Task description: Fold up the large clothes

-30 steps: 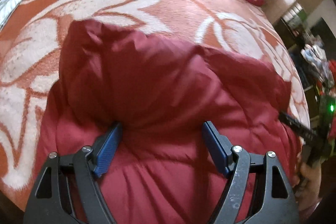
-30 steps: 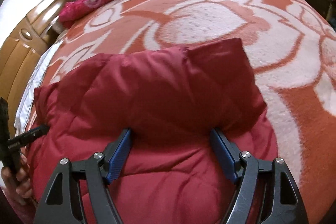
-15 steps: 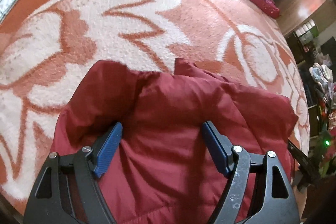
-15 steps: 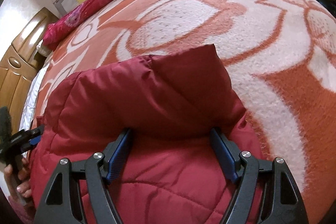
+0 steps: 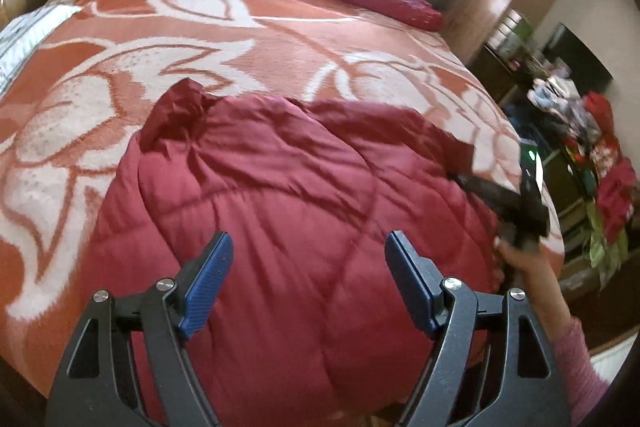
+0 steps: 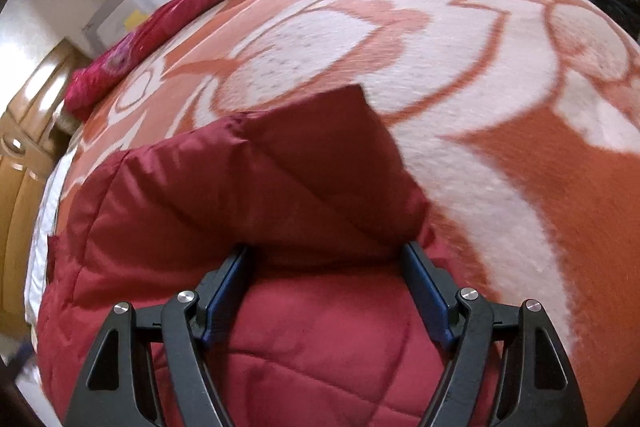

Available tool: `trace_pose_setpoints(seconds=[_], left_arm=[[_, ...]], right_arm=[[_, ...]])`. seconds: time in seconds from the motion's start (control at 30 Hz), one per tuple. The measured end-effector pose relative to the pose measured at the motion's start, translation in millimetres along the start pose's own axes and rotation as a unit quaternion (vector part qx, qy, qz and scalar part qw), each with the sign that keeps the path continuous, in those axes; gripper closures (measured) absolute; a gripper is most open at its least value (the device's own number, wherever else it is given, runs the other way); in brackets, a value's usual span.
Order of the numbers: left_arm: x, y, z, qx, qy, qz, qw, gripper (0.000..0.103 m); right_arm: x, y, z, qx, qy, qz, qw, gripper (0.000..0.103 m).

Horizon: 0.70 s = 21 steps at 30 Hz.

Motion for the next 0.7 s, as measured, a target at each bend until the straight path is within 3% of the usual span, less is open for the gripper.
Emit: trace_pose_setpoints(seconds=[0.1,0.2,0.3,0.37,0.53,0.7], left_arm=[[4.2,-12.8,-10.4,-0.017,-0.005,-0.001,0.9998,0.024],[1.2,-21.7,-15.6,-0.036,-0.012,0.002,0.9993,0.024],[-12.9,-32.0,-12.1,-0.038,-0.006,0.019,0.9991,0.024],[-23.9,-39.3,-6.3,-0.037,0.002,0.030,0.9988,0.024],[-41.2,-53.2,-6.5,-0.063,0.030,0.040,0.9968,0.024],[-46.2,-56.0,-5.0,-0.074,0.030,0.048,0.9956,0.024]], right_arm=[[7.0,-2.8,-5.7,-0.005,-0.009,-0.007,1.000,0.025],[34.4,-4.6,-9.3,-0.011,-0.001,-0.043,0.999,0.025],[82.9,-14.8,-2.8,0.010,0.039,-0.095,0.995,0.024],[105.6,-26.4,8.7,0.045,0.061,-0.106,0.991,0.024],[135.6,-69.3,30.8,0.124,0.091,-0.093,0.984,0.025],[131.8,-100.8,46.1,0.184,0.078,-0.072,0.977,0.024]])
Point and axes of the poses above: each gripper's, at about its wrist camera, not at the fingertips, and x roughly against the way its jaws point, z to its left, y to its top, the point moved 5 cm from there along -x, roughly the way its jaws point, and after that the axes turned 15 degrees about -y, right-handed, at the moved point
